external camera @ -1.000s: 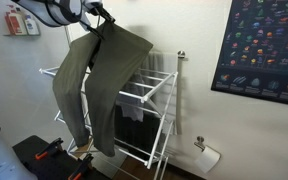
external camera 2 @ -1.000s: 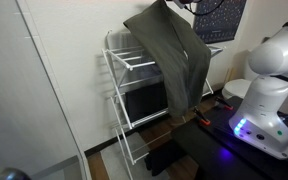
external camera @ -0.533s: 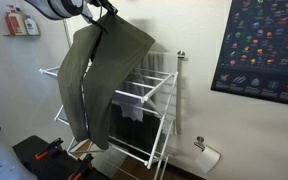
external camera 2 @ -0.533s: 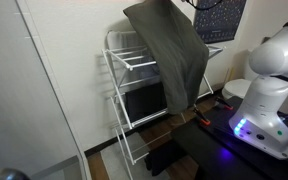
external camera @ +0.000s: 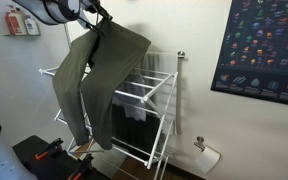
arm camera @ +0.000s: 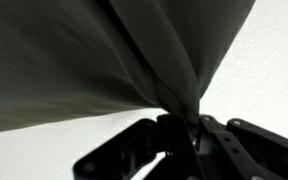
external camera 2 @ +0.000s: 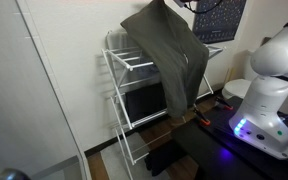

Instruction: Put the pants across all the bars of the drying rack

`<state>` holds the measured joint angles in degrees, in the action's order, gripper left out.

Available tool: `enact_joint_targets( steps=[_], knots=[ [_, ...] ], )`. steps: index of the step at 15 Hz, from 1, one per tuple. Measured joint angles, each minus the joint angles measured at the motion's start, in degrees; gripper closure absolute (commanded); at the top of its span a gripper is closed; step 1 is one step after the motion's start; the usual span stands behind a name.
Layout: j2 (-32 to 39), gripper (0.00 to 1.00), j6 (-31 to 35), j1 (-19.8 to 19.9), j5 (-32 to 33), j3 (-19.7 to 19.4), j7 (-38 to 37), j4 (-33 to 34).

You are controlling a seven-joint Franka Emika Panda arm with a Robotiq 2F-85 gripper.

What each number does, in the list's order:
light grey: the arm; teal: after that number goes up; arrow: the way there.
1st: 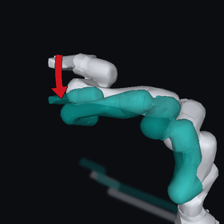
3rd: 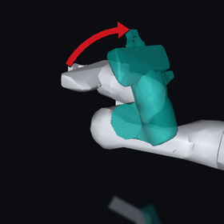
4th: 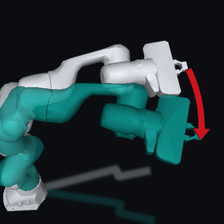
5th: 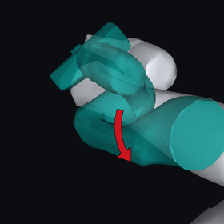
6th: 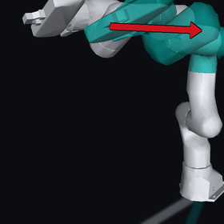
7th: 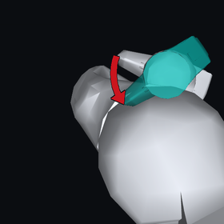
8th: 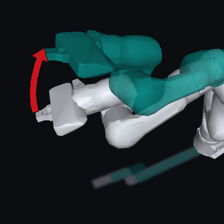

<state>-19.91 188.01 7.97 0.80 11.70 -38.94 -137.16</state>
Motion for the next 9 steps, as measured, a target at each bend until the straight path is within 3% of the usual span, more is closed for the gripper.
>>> enact_joint_targets(
  steps=[3, 9],
  knots=[
    [0.3, 0.98, -1.5, -8.5, -0.8, -3.6, 4.2, -3.2],
    [0.1, 0.98, -7.8, -27.7, -1.0, -17.3, 10.9, -6.7]
  ],
)
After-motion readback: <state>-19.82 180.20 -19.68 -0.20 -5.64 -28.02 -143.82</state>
